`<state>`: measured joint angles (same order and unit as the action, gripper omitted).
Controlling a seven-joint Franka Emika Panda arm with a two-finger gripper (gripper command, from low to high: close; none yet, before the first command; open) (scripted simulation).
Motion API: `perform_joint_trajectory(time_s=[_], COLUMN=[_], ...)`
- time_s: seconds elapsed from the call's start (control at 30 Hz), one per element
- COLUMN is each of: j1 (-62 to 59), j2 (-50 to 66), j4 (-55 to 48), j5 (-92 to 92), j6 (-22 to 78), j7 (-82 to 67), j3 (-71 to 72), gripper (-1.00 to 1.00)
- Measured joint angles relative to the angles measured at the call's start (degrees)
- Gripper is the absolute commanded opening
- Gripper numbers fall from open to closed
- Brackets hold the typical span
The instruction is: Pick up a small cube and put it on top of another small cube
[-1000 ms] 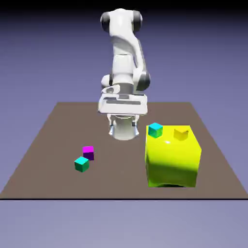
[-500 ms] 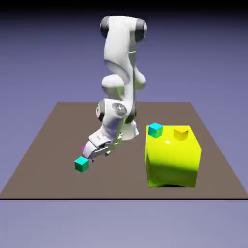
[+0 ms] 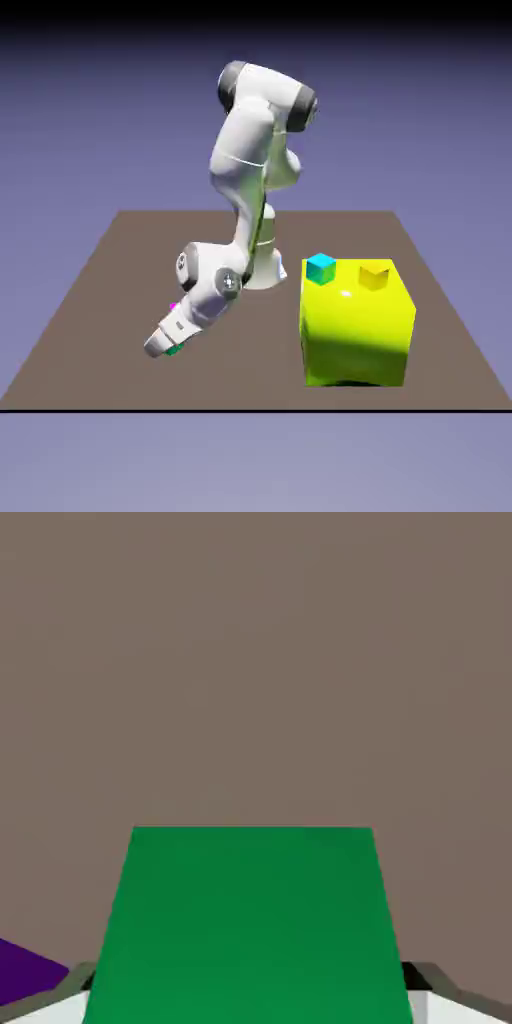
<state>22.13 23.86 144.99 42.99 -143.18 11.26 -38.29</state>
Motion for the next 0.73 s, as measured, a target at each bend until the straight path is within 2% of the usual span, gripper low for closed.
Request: perform_joint_trajectory(time_s=[0.1, 0.43, 0.6, 0.63, 0.73], j1=[1.6, -18.4, -20.2, -20.5, -20.0], j2=[-6.0, -19.6, -13.5, -12.3, -13.9], j4=[0.5, 1.5, 5.2, 5.9, 5.0], j5=[-1.5, -20.7, -19.6, -19.4, -19.4], j6=[6.2, 29.1, 19.2, 17.3, 19.8], j7=[-0.7, 13.9, 14.5, 14.6, 14.6], j3=[0.0, 12.3, 11.7, 11.6, 11.7], gripper=[-1.00, -1.00, -1.00, 1.00, 1.00])
